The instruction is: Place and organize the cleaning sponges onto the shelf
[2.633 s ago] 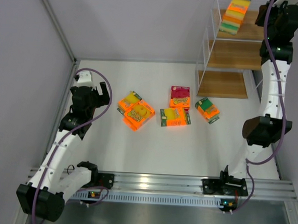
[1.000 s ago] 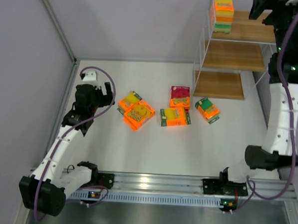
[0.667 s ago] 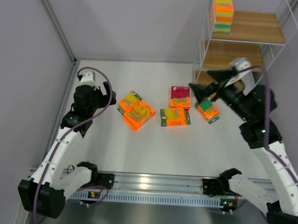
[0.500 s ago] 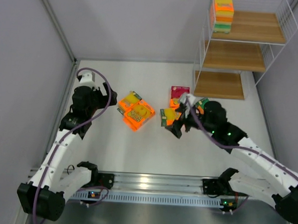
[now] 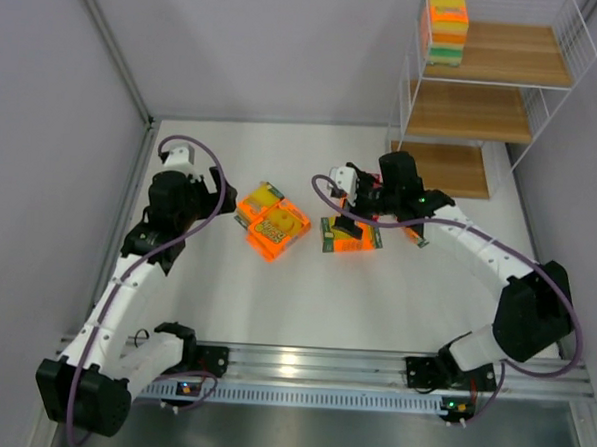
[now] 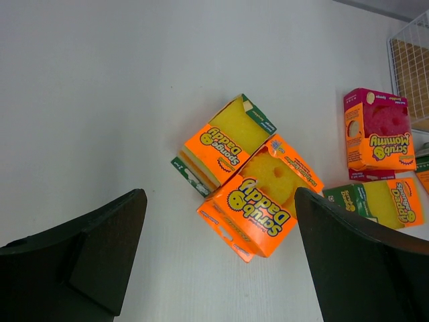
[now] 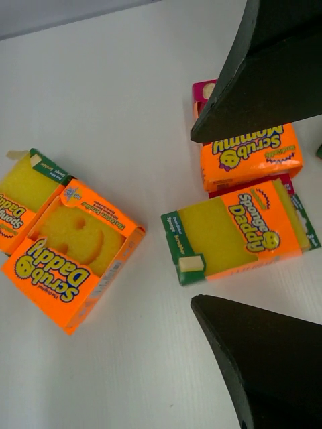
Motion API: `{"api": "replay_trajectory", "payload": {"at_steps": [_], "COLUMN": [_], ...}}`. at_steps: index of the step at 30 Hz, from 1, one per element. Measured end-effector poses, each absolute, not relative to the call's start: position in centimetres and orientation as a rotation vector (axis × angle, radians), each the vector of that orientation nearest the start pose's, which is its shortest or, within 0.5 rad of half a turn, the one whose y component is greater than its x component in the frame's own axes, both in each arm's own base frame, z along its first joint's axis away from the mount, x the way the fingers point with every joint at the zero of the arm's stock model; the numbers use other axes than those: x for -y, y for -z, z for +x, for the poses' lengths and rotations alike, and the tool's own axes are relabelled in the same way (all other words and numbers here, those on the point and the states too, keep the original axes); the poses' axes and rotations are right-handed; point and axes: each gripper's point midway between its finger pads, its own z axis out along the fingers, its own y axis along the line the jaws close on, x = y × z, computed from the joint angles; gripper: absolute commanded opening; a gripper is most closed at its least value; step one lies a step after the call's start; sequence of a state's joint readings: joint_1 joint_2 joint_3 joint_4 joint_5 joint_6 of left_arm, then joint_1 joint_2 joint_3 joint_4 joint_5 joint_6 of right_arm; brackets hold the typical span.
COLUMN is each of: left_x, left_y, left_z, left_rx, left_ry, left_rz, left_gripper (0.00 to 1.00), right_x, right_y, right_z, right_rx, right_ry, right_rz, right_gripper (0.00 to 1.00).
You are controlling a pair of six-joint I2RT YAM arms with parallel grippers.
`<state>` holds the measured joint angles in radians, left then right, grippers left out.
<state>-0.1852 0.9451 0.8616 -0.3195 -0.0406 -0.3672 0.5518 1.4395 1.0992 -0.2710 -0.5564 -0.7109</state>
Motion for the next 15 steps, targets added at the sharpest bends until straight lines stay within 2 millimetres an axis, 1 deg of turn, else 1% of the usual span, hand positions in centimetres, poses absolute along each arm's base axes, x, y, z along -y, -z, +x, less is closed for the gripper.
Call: {"api": "replay_trajectory", "payload": {"at_steps": [4,7,8,13,15], "left_x": [6.8,6.7,6.7,6.4,6.1], "left_y": [-23.3,-23.1,-22.9,-22.2,-22.0], "left_z": [32.2,32.4,32.4,32.7,32.9], "left_rx": [-1.977,-1.983,-1.987,-2.005,-2.011], "left_ry": [0.314,0.309,0.307,0.279,0.263], "left_rz": [-0.21,-0.213,-0.214,-0.227,-0.235], "left_gripper": [0.98,0.98,0.98,0.98,0.98], "right_x": [-26.5,-25.9,-25.8,-26.3,-26.3], "right_y": [-17.8,-16.7,-16.1,-13.9,-12.9], "right_z": [33.2,34.0,34.1,35.0,35.1], "right_rx": [-1.495,-1.493,-1.499,-1.525,-1.542], "right_ry": [-0.523,-0.547,-0.561,-0.623,-0.643], "right_rz": [-1.598,-1.65,-1.673,-1.751,-1.777], "right_gripper": [0.99,0.99,0.99,1.0,0.99]}}
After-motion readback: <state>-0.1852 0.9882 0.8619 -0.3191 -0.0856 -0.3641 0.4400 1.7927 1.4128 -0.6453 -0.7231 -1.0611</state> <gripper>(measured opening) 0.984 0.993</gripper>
